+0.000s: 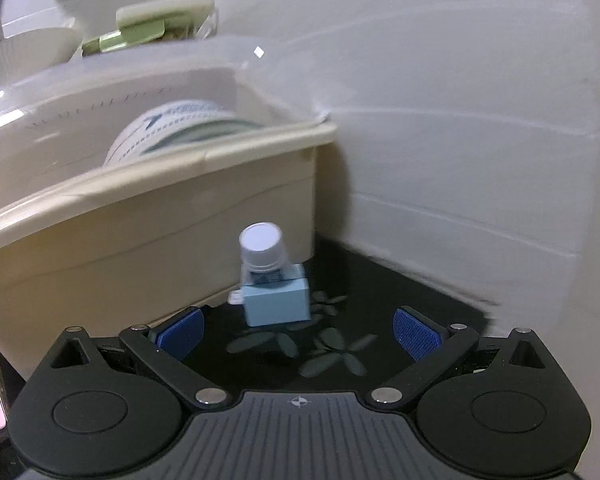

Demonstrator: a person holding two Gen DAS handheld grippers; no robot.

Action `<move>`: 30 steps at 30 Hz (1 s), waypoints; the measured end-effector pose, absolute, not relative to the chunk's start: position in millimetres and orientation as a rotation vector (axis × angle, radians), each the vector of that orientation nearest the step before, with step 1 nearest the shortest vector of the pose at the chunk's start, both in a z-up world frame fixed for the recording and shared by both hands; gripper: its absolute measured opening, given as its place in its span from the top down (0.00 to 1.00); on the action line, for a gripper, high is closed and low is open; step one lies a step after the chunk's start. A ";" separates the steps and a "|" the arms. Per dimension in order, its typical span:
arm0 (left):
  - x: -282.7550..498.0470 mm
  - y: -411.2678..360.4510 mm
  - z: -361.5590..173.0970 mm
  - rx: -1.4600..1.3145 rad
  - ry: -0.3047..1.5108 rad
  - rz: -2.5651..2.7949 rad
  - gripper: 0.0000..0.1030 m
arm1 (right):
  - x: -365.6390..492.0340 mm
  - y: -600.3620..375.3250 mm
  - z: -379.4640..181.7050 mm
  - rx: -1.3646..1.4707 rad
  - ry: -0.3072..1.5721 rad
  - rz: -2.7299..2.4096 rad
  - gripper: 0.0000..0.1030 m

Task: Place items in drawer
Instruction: 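Move the left gripper to the blue holder with white cap and grasp it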

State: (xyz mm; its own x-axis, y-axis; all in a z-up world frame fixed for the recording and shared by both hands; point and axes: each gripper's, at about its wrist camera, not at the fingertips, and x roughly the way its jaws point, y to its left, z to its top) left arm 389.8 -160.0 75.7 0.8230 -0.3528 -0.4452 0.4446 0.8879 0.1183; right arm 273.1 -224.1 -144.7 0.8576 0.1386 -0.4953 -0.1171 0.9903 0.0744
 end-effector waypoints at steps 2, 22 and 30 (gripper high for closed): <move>407.3 -167.4 68.7 0.226 0.466 -0.389 0.01 | 273.7 -225.6 -144.4 0.051 0.522 0.137 0.00; 484.5 -186.4 40.1 0.075 0.633 -0.225 0.04 | 273.1 -249.4 -148.8 0.180 0.515 0.118 0.00; 492.9 -193.3 34.1 0.093 0.633 -0.187 0.04 | 273.0 -252.0 -149.0 0.192 0.511 0.115 0.00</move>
